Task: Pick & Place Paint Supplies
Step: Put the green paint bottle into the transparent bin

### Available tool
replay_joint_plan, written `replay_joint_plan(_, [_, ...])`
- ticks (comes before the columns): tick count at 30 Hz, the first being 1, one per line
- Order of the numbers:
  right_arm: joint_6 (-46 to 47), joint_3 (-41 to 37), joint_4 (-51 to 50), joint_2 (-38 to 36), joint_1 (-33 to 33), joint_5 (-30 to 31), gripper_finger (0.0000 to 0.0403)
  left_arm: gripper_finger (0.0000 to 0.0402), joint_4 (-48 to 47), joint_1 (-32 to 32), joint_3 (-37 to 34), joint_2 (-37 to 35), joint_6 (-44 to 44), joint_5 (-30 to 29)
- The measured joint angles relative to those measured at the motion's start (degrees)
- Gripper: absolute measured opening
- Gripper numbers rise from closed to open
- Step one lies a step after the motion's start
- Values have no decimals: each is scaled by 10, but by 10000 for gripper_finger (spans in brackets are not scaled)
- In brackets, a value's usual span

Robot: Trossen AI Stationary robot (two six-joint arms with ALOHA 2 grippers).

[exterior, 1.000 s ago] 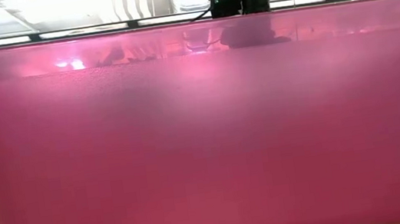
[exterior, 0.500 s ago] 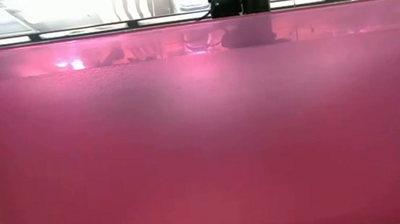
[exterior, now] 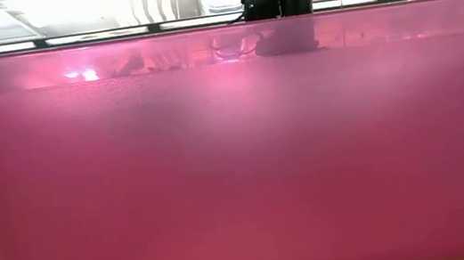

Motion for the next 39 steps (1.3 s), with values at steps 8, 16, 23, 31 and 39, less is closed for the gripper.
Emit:
replay_joint_plan(8, [-9, 0, -8, -1, 0, -1, 113, 361, -2, 0, 0, 0, 0, 0])
replay_joint_plan(16, [-22, 0, -12, -6, 0, -1, 117, 361, -4, 0, 0, 0, 0, 0])
replay_joint_plan(23, [-21, 19, -29, -46, 1, -4, 114, 361, -4, 0, 0, 0, 0, 0])
replay_joint_plan(31, [13, 41, -114, -127, 29, -16, 114, 361, -5, 0, 0, 0, 3, 0])
replay_joint_plan(39, [77, 46, -133, -228, 95, -37, 114, 361, -4, 0, 0, 0, 8, 0])
